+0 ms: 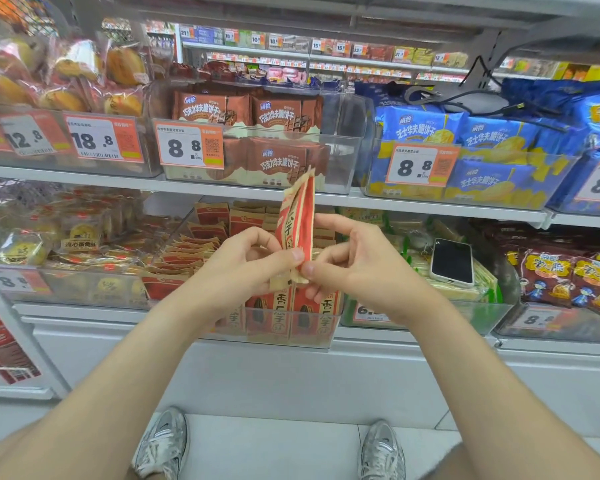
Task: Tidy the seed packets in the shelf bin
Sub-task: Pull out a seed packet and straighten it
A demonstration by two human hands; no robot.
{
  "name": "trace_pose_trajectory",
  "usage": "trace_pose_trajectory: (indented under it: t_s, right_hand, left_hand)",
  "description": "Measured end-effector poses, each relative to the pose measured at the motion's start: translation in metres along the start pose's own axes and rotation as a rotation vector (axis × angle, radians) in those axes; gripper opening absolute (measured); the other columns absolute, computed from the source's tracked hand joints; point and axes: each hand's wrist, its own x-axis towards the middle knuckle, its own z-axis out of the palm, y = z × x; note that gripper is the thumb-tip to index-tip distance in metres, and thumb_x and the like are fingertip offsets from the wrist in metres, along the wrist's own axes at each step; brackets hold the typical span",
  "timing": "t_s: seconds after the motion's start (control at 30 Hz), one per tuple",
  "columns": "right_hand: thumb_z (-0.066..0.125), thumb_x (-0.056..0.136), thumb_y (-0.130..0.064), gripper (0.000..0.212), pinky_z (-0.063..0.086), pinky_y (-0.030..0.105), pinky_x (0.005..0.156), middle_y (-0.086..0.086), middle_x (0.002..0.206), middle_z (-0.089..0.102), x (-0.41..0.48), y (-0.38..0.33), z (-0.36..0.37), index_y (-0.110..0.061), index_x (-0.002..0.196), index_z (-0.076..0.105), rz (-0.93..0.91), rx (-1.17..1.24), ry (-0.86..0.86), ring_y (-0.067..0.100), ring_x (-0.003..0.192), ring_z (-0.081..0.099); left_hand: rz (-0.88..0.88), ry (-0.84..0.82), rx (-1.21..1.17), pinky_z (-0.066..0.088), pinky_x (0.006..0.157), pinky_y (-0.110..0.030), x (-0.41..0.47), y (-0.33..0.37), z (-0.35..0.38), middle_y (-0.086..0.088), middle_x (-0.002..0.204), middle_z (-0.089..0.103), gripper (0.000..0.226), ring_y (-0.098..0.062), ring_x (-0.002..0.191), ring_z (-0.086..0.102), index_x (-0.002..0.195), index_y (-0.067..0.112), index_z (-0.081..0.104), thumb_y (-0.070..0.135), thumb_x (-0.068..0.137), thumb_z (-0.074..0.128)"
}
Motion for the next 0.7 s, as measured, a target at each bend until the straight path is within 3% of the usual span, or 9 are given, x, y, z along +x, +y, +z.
trace_pose_trajectory:
  t_s: [0.07, 0.13, 0.2, 0.27, 0.37, 0.43, 0.57, 0.7]
  right_hand:
    - [0.076, 0.093, 0.007, 0.088, 0.065, 0.046, 0.074, 0.028, 0.087, 0.077, -0.003, -0.004, 0.002, -0.022, 0.163, 0.032, 0.049, 0.022, -0.118, 0.037, 0.074, 0.076]
    - [0.077, 0.091, 0.009, 0.094, 0.066, 0.045, 0.071, 0.030, 0.086, 0.076, -0.008, -0.005, 0.006, -0.033, 0.160, 0.029, 0.098, -0.003, -0.262, 0.040, 0.074, 0.077]
    - [0.076, 0.093, 0.007, 0.090, 0.064, 0.040, 0.065, 0.027, 0.085, 0.077, -0.010, -0.007, 0.011, -0.038, 0.156, 0.029, 0.149, -0.035, -0.332, 0.040, 0.075, 0.078]
    - [0.068, 0.101, -0.001, 0.069, 0.065, 0.040, 0.065, 0.026, 0.088, 0.079, -0.008, -0.007, 0.013, -0.031, 0.154, 0.035, 0.183, -0.032, -0.325, 0.041, 0.079, 0.079]
    - [0.053, 0.113, -0.026, 0.027, 0.067, 0.053, 0.077, 0.026, 0.093, 0.079, 0.002, -0.002, 0.009, -0.016, 0.137, 0.062, 0.180, -0.070, -0.122, 0.043, 0.083, 0.079]
    - [0.048, 0.114, -0.034, 0.033, 0.065, 0.060, 0.078, 0.022, 0.090, 0.080, 0.007, 0.002, 0.009, -0.008, 0.121, 0.069, 0.143, -0.120, 0.018, 0.039, 0.081, 0.080]
    - [0.051, 0.111, -0.013, 0.014, 0.067, 0.051, 0.071, 0.018, 0.086, 0.079, 0.011, 0.006, 0.013, -0.006, 0.103, 0.061, 0.102, -0.041, 0.110, 0.034, 0.077, 0.079]
    - [0.055, 0.108, -0.004, 0.016, 0.066, 0.051, 0.080, 0.019, 0.086, 0.079, 0.013, 0.007, 0.011, -0.003, 0.094, 0.062, 0.094, 0.073, 0.116, 0.029, 0.078, 0.078]
  left_hand:
    - [0.020, 0.055, 0.006, 0.060, 0.098, -0.045, 0.001, -0.001, 0.006, -0.004, 0.105, 0.082, 0.053, -0.019, 0.097, 0.078, 0.110, 0.015, 0.060, 0.060, 0.088, 0.077]
    - [0.023, 0.124, -0.070, 0.058, 0.084, -0.043, 0.002, -0.004, 0.014, -0.006, 0.097, 0.077, 0.055, -0.022, 0.084, 0.072, 0.109, 0.013, 0.057, 0.061, 0.089, 0.076]
    - [0.015, 0.179, -0.144, 0.053, 0.064, -0.033, 0.004, -0.007, 0.022, -0.007, 0.090, 0.069, 0.050, -0.019, 0.073, 0.066, 0.109, 0.010, 0.054, 0.055, 0.097, 0.072]
    - [0.010, 0.181, -0.161, 0.049, 0.055, -0.024, 0.004, -0.008, 0.027, -0.005, 0.087, 0.064, 0.039, -0.013, 0.065, 0.063, 0.106, 0.013, 0.055, 0.050, 0.102, 0.068]
    - [0.035, 0.138, -0.165, 0.051, 0.063, -0.023, 0.005, -0.007, 0.029, 0.001, 0.085, 0.067, 0.030, -0.008, 0.069, 0.064, 0.101, 0.017, 0.058, 0.046, 0.104, 0.066]
    - [0.038, 0.106, -0.163, 0.053, 0.069, -0.025, 0.004, -0.008, 0.031, 0.002, 0.087, 0.069, 0.026, -0.008, 0.075, 0.067, 0.100, 0.017, 0.060, 0.042, 0.105, 0.065]
    - [0.008, 0.101, -0.141, 0.049, 0.079, -0.035, 0.006, -0.007, 0.032, 0.002, 0.084, 0.068, 0.021, -0.013, 0.079, 0.066, 0.097, 0.019, 0.067, 0.032, 0.111, 0.058]
    - [-0.010, 0.060, -0.140, 0.047, 0.083, -0.038, 0.004, -0.008, 0.029, -0.002, 0.088, 0.068, 0.023, -0.017, 0.085, 0.065, 0.095, 0.022, 0.067, 0.030, 0.112, 0.055]
